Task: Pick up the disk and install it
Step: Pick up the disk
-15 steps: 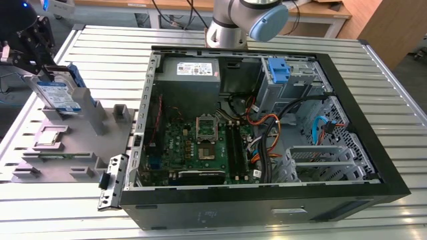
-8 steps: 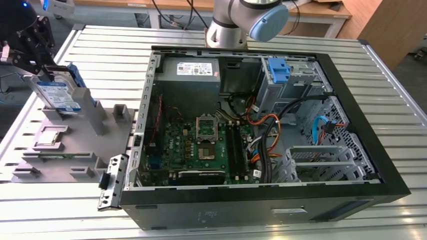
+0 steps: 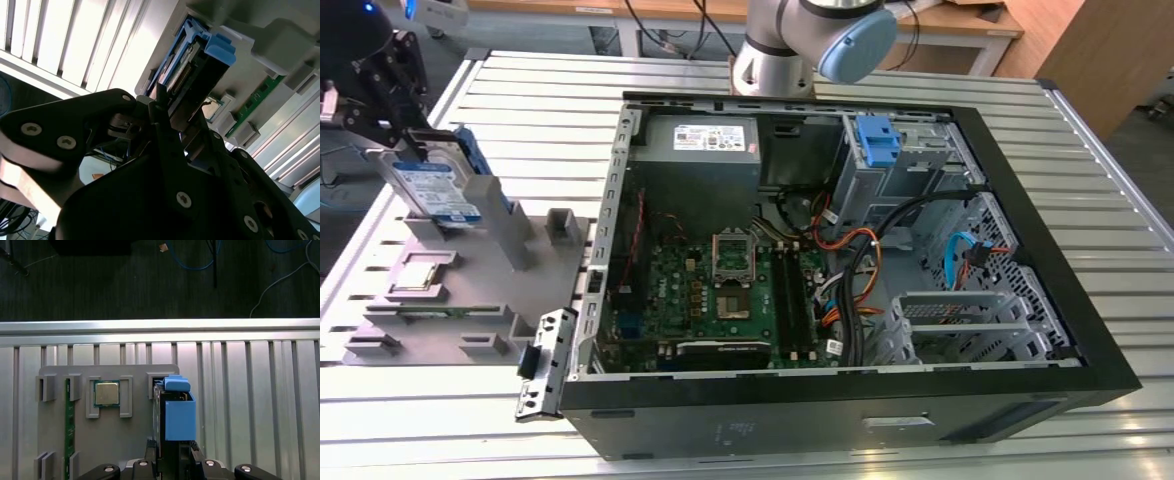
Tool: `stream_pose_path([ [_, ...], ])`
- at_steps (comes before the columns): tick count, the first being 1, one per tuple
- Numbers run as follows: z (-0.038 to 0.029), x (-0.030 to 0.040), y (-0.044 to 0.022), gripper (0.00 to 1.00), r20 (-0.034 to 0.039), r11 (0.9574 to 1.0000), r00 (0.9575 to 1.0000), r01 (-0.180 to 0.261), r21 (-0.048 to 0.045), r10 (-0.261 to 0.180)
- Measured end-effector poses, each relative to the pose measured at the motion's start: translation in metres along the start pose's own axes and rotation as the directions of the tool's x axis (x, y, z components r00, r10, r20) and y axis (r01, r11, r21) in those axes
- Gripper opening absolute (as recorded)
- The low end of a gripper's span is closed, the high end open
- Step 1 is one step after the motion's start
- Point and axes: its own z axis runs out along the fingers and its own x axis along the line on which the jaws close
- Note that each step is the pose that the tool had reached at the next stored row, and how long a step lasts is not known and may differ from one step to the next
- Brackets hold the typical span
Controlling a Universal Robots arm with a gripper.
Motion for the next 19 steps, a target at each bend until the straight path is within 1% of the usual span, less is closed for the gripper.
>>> stream_pose_path([
  [3, -0.0067, -0.0005, 0.0003, 0.35, 0.0002, 1.0000, 1.0000, 0.000, 0.0002, 0.000],
  [10, -0.0269, -0.0020, 0.0011, 0.35, 0.0001, 1.0000, 1.0000, 0.000, 0.0002, 0.000],
  [11, -0.0288, -0.0021, 0.0012, 0.35, 0.0001, 1.0000, 1.0000, 0.000, 0.0001, 0.000],
  [19, -0.0296, -0.0022, 0.0012, 0.35, 0.0002, 1.0000, 1.0000, 0.000, 0.0003, 0.000],
])
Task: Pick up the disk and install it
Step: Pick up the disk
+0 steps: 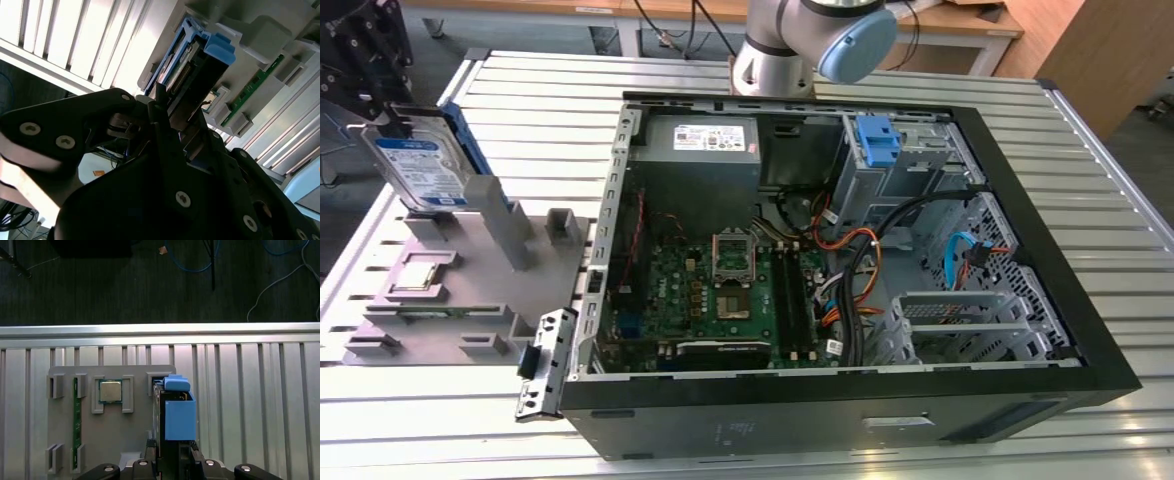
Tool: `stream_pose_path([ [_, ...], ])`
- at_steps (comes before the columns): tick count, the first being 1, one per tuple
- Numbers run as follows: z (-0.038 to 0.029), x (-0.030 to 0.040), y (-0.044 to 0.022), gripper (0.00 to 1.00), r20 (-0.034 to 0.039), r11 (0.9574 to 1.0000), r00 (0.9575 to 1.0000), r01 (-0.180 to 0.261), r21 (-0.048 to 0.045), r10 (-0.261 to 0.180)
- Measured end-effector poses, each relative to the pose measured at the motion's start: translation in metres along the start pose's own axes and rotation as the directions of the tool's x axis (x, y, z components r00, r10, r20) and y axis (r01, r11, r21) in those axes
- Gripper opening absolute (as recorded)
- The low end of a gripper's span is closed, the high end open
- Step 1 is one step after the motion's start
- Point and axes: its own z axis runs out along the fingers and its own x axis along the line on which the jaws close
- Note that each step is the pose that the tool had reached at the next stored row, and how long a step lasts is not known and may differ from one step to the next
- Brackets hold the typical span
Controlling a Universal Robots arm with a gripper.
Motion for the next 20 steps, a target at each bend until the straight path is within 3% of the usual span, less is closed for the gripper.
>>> stream_pose_path([
  [13, -0.0007, -0.0001, 0.0001, 0.35, 0.0000, 1.0000, 1.0000, 0.000, -0.0001, 0.000],
  [17, -0.0045, -0.0003, 0.0002, 0.35, -0.0001, 1.0000, 1.0000, 0.000, -0.0001, 0.000],
  [20, -0.0109, -0.0008, 0.0005, 0.35, -0.0001, 1.0000, 1.0000, 0.000, -0.0002, 0.000],
])
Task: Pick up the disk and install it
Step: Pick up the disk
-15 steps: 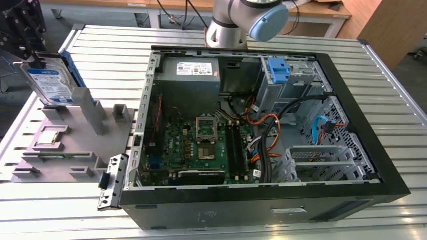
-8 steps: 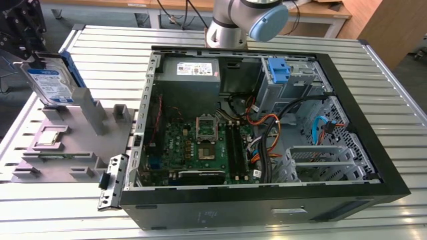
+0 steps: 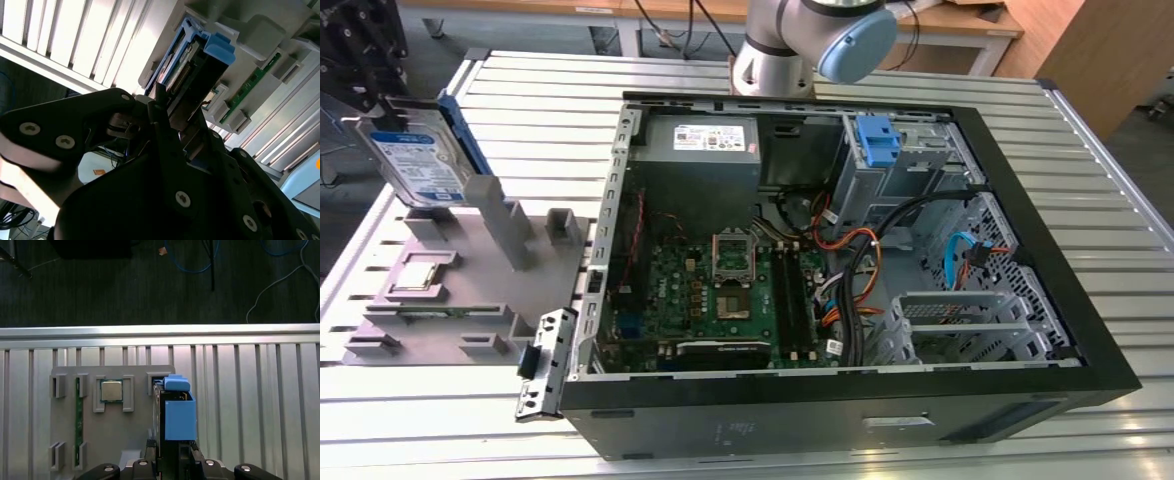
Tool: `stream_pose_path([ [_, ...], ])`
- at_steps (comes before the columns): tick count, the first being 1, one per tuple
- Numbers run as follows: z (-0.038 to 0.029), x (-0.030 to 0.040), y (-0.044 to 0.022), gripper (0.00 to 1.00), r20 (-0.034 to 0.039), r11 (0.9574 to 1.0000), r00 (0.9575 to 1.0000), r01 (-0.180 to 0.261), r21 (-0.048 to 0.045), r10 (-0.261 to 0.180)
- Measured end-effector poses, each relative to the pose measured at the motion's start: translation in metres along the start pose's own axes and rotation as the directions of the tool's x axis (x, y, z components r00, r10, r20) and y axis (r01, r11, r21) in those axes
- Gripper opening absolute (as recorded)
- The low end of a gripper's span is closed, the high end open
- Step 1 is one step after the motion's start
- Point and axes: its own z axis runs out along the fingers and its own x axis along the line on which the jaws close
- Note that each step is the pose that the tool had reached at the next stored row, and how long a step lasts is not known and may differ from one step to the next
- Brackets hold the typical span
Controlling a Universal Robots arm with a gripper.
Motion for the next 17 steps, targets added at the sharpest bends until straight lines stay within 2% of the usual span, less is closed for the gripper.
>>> stream_pose_path([
  [14, -0.0328, -0.0024, 0.0014, 0.35, 0.0001, 1.0000, 1.0000, 0.000, 0.0001, 0.000],
  [17, -0.0366, -0.0027, 0.0016, 0.35, 0.0002, 1.0000, 1.0000, 0.000, 0.0002, 0.000],
])
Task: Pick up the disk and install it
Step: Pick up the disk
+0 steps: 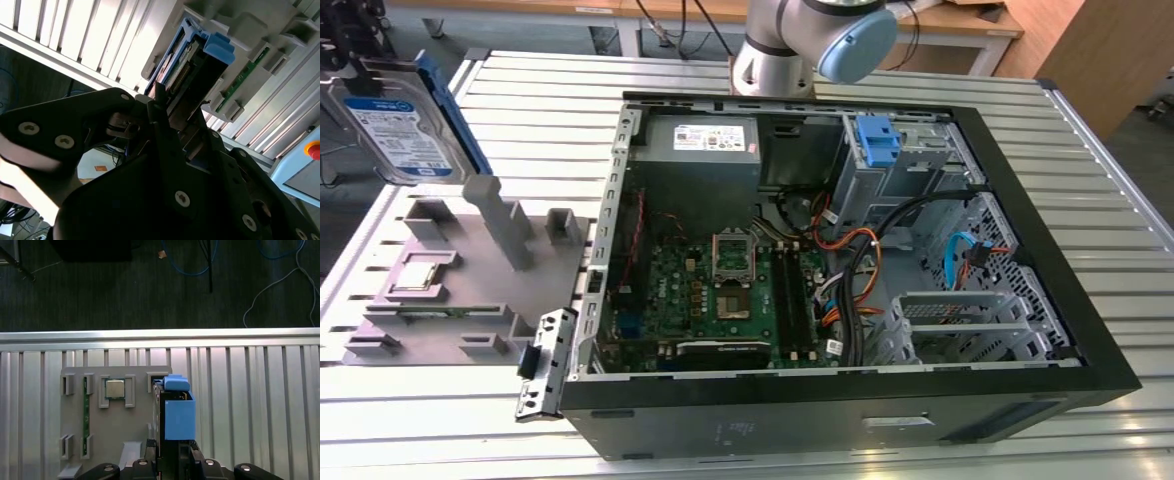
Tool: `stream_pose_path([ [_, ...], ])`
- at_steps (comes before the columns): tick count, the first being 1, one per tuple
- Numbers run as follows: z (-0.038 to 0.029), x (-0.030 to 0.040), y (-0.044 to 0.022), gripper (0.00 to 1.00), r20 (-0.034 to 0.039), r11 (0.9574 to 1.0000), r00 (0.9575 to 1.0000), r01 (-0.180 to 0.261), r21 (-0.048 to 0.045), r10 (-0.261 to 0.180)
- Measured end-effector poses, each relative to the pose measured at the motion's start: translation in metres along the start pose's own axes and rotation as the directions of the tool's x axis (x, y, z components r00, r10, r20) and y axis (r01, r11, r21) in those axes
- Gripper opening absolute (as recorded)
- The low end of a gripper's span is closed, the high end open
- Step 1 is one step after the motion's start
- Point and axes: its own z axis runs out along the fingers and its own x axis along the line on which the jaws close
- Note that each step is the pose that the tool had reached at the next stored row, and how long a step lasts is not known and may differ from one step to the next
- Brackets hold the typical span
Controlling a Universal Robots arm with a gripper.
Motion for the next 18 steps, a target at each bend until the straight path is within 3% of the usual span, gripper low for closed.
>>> stream_pose_path([
  [9, -0.0008, -0.0001, 0.0000, 0.35, -0.0002, 1.0000, 1.0000, 0.000, -0.0003, 0.000],
  [18, -0.0126, -0.0010, 0.0005, 0.35, 0.0000, 1.0000, 1.0000, 0.000, -0.0001, 0.000],
])
